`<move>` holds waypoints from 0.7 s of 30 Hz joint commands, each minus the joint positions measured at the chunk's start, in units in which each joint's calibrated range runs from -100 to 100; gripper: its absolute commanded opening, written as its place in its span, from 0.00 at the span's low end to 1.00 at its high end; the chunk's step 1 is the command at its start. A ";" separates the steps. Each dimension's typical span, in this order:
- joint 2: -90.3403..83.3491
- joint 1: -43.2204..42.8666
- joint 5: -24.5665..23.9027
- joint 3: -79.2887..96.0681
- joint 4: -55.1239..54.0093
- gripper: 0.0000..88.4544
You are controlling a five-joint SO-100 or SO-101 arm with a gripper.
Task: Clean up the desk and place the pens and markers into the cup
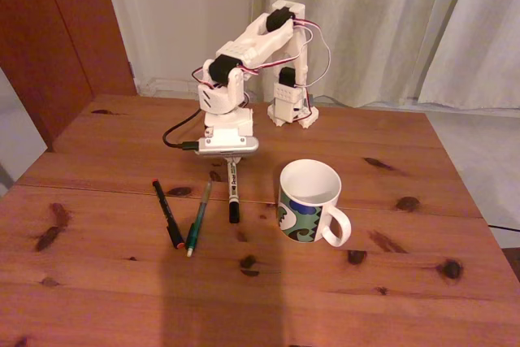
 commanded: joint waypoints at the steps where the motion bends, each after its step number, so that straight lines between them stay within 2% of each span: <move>1: -0.46 -0.99 -0.75 -2.60 -4.17 0.02; 18: 2.77 -2.52 -0.80 -3.50 -4.52 0.02; 21: 2.77 -2.60 -0.60 -3.50 -4.52 0.07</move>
